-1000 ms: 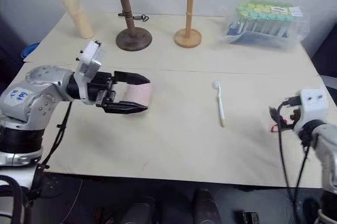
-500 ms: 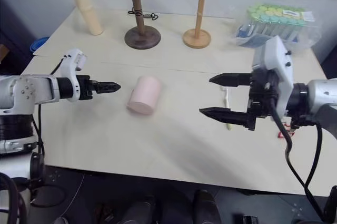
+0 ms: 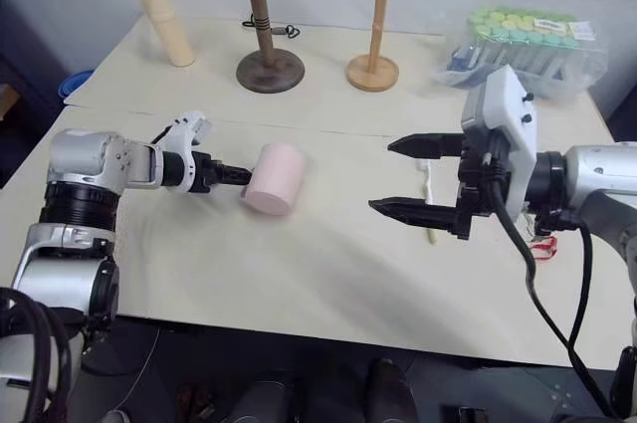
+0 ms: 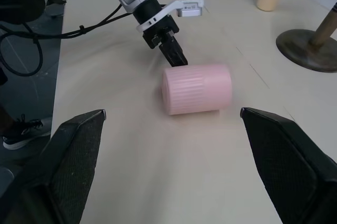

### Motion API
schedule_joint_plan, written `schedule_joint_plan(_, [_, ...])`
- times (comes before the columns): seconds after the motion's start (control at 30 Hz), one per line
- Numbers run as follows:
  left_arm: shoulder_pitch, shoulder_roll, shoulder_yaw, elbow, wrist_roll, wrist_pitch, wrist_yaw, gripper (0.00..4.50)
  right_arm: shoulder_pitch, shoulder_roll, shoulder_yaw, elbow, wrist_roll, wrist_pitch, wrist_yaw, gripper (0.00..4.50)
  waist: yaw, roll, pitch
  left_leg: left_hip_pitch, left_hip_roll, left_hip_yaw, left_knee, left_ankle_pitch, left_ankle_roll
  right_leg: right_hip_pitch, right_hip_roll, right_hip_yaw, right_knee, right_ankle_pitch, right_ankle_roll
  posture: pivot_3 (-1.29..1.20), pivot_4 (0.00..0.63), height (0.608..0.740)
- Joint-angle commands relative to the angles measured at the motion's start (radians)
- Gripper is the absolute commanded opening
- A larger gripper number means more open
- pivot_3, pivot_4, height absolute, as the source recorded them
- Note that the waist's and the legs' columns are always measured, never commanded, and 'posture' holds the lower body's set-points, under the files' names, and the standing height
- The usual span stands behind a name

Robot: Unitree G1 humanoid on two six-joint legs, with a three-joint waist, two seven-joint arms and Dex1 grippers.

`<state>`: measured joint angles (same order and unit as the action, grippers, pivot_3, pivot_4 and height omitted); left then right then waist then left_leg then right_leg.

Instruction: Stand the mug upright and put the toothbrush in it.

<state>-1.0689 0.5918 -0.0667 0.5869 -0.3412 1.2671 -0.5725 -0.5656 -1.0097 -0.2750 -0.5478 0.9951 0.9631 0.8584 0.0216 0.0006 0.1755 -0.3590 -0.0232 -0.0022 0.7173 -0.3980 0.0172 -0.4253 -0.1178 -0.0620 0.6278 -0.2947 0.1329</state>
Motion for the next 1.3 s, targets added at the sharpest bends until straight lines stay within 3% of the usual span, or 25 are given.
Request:
schedule_joint_plan(0.03, [-0.030, -0.061, -0.011, 0.086, -0.001, 0.009, -0.042, 3.34, 0.002, -0.007, -0.035, -0.021, 0.023, -0.015, -0.014, 4.30, 0.006, 0.000, 0.000, 0.000, 0.000, 0.000, 0.000, 0.000, 0.000, 0.000, 0.000, 0.000, 0.000, 0.000, 0.000, 0.00, 0.150, 0.740])
schedule_joint_plan(0.4, [-0.067, -0.088, 0.021, 0.158, 0.028, 0.014, -0.056, 0.02, 0.085, -0.049, -0.060, -0.043, -0.006, -0.033, -0.010, 4.30, 0.001, 0.000, 0.000, 0.000, -0.001, -0.002, 0.000, 0.000, 0.000, 0.001, 0.000, -0.002, 0.000, 0.000, 0.001, 0.00, 0.150, 0.740])
schedule_joint_plan(0.6, [-0.045, -0.090, 0.050, 0.114, 0.030, 0.032, -0.037, 0.02, 0.099, -0.060, -0.065, -0.030, -0.013, -0.034, -0.023, 4.30, 0.001, 0.000, 0.000, 0.000, 0.000, -0.002, 0.000, 0.000, 0.000, 0.001, 0.000, -0.002, 0.000, 0.000, 0.001, 0.00, 0.150, 0.740])
schedule_joint_plan(0.8, [0.061, -0.166, 0.165, -0.163, 0.025, -0.231, 0.076, 0.00, 0.117, -0.071, -0.091, -0.003, -0.021, -0.017, -0.064, 4.40, 0.003, -0.001, 0.000, -0.001, 0.002, -0.003, 0.000, 0.000, 0.000, 0.001, -0.001, -0.002, -0.001, 0.000, 0.001, 0.00, 0.150, 0.740])
schedule_joint_plan(0.97, [0.207, -0.248, 0.127, -0.428, 0.090, -0.623, 0.119, 0.00, 0.142, -0.070, -0.107, -0.016, -0.023, -0.010, -0.086, 4.40, 0.004, -0.001, 0.000, -0.008, 0.002, -0.005, 0.002, 0.000, 0.000, -0.004, -0.004, -0.005, -0.001, 0.001, 0.002, 0.00, 0.150, 0.740])
schedule_joint_plan(1.07, [0.322, -0.314, 0.087, -0.496, 0.145, -0.878, 0.144, 0.00, 0.154, -0.061, -0.123, -0.020, -0.012, -0.004, -0.113, 4.40, 0.004, -0.001, 0.000, -0.008, 0.000, -0.005, 0.002, 0.000, 0.000, -0.004, -0.007, -0.007, -0.001, 0.001, 0.002, 0.00, 0.150, 0.740])
schedule_joint_plan(1.3, [0.435, -0.382, -0.011, -0.240, 0.373, -1.405, 0.312, 0.00, 0.164, -0.050, -0.149, -0.013, 0.012, 0.007, -0.162, 4.40, 0.006, -0.001, 0.000, -0.008, -0.005, -0.004, 0.004, 0.001, 0.002, -0.003, -0.008, -0.011, -0.001, 0.001, 0.003, 0.00, 0.150, 0.740])
